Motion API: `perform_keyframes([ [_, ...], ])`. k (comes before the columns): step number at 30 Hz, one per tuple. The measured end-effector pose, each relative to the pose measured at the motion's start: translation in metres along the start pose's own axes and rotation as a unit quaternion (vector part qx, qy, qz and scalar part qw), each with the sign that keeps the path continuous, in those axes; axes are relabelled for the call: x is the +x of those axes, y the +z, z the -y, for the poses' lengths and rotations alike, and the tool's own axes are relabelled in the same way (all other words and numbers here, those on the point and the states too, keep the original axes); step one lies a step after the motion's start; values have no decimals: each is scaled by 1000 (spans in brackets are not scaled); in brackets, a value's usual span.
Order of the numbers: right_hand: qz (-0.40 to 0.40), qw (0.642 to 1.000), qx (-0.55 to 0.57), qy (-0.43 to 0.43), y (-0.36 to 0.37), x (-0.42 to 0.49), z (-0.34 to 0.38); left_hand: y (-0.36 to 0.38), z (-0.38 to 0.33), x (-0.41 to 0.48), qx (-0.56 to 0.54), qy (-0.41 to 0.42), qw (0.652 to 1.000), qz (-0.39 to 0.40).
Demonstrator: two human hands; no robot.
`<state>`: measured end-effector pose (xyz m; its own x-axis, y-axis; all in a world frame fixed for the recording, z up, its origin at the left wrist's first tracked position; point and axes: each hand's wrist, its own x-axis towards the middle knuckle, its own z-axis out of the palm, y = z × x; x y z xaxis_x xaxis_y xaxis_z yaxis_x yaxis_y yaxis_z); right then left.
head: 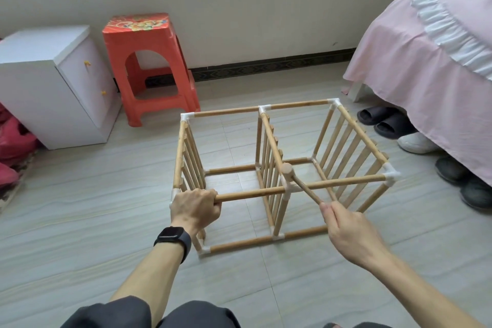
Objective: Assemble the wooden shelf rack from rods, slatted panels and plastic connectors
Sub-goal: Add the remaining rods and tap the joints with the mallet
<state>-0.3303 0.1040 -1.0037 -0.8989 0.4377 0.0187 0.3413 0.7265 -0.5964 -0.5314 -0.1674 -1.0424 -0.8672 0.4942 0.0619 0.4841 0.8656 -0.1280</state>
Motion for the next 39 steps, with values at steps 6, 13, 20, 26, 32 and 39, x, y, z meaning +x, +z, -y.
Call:
perform_keyframes([
  [6, -27, 999, 46, 2, 3, -2, -3, 0, 0, 3, 13, -4, 1000, -2],
  [13, 0, 999, 28, 25, 3, -4, -2, 2, 3, 6, 24, -4, 1000, -7],
  [20, 24, 999, 24, 29, 5, -6, 5, 0, 4, 5, 8, -5, 1000, -7],
  [26, 6, 998, 54, 19, 4, -6, 1, 1, 5, 6, -2, -1, 1000, -6],
  [32, -5, 998, 61, 22, 10, -12, -6, 2, 5, 7, 1, -10, 1000, 8],
  [39, 47, 995, 65, 56, 16, -4, -5, 1, 16, 12, 5, -12, 999, 33],
])
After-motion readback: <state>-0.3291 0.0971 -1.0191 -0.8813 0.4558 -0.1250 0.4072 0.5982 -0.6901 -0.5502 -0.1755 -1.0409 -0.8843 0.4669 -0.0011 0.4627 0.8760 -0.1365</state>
